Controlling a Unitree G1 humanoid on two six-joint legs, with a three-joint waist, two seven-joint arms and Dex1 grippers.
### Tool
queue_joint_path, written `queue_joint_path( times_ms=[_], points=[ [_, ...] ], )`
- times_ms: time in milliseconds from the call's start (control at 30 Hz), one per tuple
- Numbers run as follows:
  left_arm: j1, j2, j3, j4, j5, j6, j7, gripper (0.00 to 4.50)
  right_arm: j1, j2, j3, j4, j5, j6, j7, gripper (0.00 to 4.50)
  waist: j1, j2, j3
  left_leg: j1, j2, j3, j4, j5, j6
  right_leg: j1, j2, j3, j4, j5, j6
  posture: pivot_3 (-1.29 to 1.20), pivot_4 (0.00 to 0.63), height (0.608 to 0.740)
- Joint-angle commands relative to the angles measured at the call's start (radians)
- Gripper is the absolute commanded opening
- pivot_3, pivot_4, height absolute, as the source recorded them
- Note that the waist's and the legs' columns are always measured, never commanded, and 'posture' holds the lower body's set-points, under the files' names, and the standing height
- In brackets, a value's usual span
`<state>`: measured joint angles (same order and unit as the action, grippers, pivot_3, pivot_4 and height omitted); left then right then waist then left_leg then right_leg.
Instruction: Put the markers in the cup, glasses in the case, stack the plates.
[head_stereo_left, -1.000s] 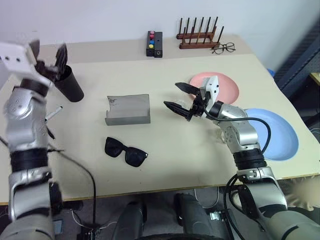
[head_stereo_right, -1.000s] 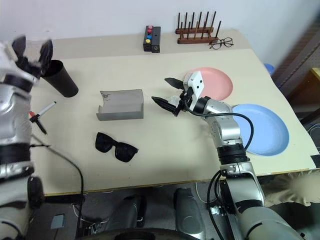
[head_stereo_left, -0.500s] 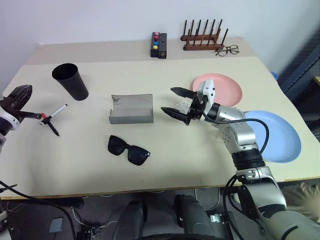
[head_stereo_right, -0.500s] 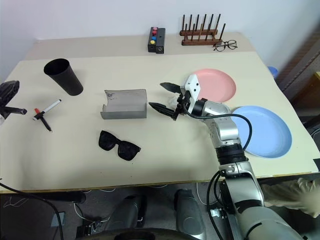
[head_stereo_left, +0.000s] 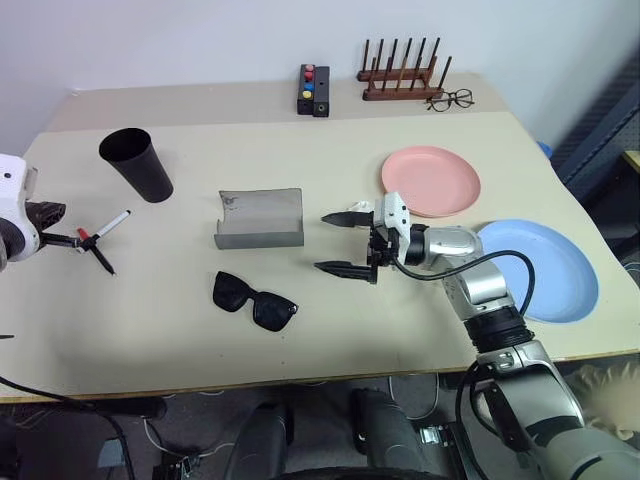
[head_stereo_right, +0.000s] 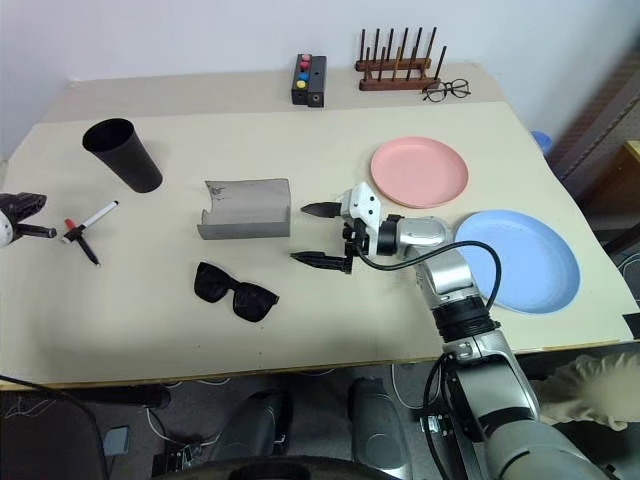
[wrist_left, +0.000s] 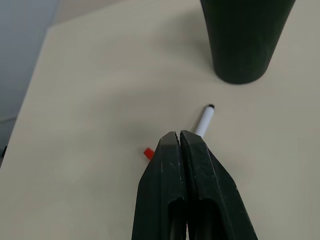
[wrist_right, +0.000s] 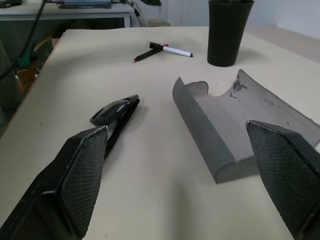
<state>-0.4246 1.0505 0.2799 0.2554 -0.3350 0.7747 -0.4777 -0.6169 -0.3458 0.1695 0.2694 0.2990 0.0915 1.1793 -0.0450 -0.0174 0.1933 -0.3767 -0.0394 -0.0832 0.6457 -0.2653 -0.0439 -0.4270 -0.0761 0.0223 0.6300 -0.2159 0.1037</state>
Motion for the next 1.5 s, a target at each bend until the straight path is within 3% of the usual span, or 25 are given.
queue_joint_path(
  times_ms=[33,167,367,667,967,1500],
  points=[
    [-0.039,0.03,-0.032,0.034,0.066,-0.063,-0.027,0.02,-0.027,0.011,-0.01,-0.046,0.009,-0.016,-0.009,4.5,0.001,0.0,0.0,0.0,0.0,0.0,0.0,0.0,0.0,0.0,0.0,0.0,0.0,0.0,0.0,0.0,0.15,0.74],
    [-0.065,0.03,-0.058,0.087,0.074,-0.068,-0.103,1.31,-0.029,0.015,-0.013,-0.043,0.008,-0.02,-0.02,4.5,0.002,0.0,0.0,0.0,0.0,0.0,0.0,0.0,0.0,0.0,-0.001,0.0,0.0,0.0,0.0,0.0,0.15,0.74],
    [-0.159,0.017,-0.105,0.212,0.145,-0.105,-0.105,4.41,-0.03,0.018,-0.015,-0.048,0.012,-0.017,-0.03,4.5,0.001,0.0,0.0,0.0,0.0,0.0,0.0,0.0,0.0,0.0,0.0,0.0,0.0,0.0,0.0,0.0,0.15,0.74],
    [-0.363,-0.033,-0.237,0.479,0.261,-0.146,-0.158,4.46,-0.03,0.017,-0.017,-0.055,0.013,-0.011,-0.044,4.5,0.002,-0.001,0.0,-0.001,-0.001,0.0,0.001,0.0,0.0,0.0,0.0,0.0,0.001,0.0,0.0,0.0,0.15,0.74],
    [-0.436,-0.1,-0.36,0.596,0.357,-0.204,-0.273,4.46,-0.021,0.012,-0.02,-0.077,0.013,-0.002,-0.064,4.5,0.001,-0.001,0.0,-0.001,-0.001,0.0,0.001,0.0,0.0,0.0,0.0,0.0,0.001,0.0,0.0,0.0,0.15,0.74],
    [-0.541,-0.14,-0.417,0.815,0.478,-0.287,-0.264,4.46,0.002,-0.007,-0.033,-0.127,0.022,0.034,-0.092,4.5,0.002,-0.003,0.001,-0.002,-0.001,0.0,0.001,0.0,0.0,-0.001,0.0,-0.001,0.001,0.0,0.0,0.0,0.15,0.74]
  ],
)
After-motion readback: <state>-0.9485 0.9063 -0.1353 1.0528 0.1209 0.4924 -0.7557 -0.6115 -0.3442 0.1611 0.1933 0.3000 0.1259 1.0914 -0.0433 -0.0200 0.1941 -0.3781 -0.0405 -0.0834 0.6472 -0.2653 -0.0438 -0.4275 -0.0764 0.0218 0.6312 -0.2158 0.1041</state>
